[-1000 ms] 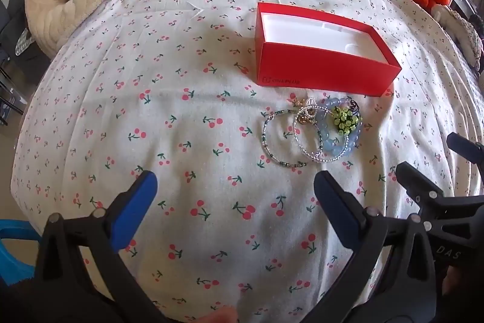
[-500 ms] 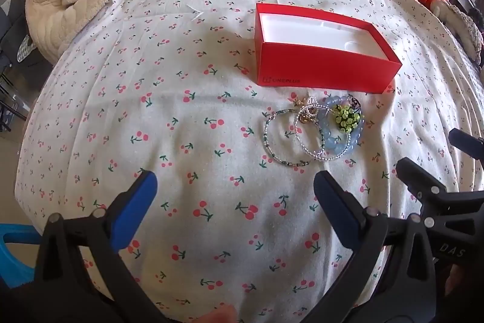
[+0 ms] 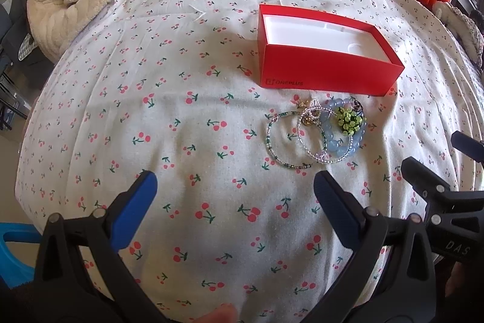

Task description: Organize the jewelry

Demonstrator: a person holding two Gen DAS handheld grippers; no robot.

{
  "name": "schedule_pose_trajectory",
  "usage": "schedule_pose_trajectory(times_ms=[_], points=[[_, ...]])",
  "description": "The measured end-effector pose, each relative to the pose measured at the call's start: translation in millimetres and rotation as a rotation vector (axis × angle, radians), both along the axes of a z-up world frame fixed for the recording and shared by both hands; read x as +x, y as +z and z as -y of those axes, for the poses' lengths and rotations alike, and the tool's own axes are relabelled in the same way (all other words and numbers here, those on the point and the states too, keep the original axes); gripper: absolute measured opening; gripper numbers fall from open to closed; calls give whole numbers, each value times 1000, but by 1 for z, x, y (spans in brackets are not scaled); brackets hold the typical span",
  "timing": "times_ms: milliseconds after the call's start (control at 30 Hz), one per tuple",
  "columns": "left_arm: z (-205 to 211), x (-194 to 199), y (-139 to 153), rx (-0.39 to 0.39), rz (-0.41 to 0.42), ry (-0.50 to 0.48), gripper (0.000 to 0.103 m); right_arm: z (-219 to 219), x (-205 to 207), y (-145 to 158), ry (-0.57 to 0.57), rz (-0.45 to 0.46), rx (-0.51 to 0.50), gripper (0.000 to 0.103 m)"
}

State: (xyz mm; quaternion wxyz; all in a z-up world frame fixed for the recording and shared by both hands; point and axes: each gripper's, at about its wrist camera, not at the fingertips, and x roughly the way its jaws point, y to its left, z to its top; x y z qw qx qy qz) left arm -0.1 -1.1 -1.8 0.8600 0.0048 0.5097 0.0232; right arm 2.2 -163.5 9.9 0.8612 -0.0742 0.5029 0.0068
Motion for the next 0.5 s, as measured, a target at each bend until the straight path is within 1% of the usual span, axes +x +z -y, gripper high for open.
schedule_pose_trajectory(times_ms=[500], points=[[-4,-2,3,-9,6,1,103,-2,-1,1,-1,15,-13,103]])
